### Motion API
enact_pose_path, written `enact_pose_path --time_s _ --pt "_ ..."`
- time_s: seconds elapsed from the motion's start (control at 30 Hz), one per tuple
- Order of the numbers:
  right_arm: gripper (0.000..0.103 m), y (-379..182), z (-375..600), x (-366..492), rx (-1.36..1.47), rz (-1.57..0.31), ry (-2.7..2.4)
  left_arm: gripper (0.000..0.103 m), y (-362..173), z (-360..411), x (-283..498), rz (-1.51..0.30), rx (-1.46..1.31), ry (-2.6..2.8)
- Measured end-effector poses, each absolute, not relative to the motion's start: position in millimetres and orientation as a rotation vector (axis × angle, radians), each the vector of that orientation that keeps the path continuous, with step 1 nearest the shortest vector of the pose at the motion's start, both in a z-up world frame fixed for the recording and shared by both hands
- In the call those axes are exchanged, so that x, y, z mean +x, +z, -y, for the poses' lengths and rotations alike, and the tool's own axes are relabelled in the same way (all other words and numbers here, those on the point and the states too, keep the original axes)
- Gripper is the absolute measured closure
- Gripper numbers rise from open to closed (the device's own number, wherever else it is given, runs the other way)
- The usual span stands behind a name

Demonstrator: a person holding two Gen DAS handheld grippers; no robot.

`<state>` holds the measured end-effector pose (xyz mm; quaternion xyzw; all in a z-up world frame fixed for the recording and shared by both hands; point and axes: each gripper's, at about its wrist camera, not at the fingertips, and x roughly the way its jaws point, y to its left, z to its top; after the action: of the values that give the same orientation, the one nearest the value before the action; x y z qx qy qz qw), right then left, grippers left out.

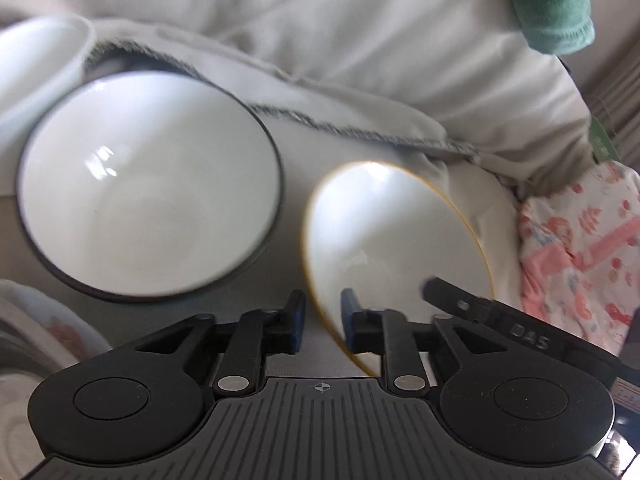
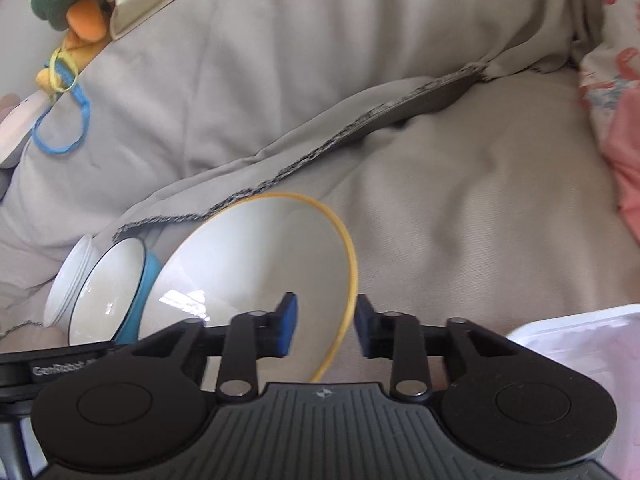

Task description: Organize plates and bowls

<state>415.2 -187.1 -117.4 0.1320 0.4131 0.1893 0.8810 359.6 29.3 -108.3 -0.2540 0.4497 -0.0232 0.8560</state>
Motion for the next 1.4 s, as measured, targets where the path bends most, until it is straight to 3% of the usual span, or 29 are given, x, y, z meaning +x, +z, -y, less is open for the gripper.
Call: enact_pose_path --time_s 0.7,1.17,1.4 --pt "0.076 -125.1 184.2 277.2 0.12 -0.949 0.549 0.08 -96.9 -31.5 228.9 -1.086 -0.446 -0.13" --pt "0.076 -114.1 183.7 277.6 0.027 -0.931 0.495 0.078 -90.6 -39.2 228.2 -1.065 -0.499 -0.202" --pt "0.067 -66.2 183.1 308.5 0.046 -0.826 0.453 0.078 -41.4 -100.8 235.6 -0.878 -0.55 -0.099"
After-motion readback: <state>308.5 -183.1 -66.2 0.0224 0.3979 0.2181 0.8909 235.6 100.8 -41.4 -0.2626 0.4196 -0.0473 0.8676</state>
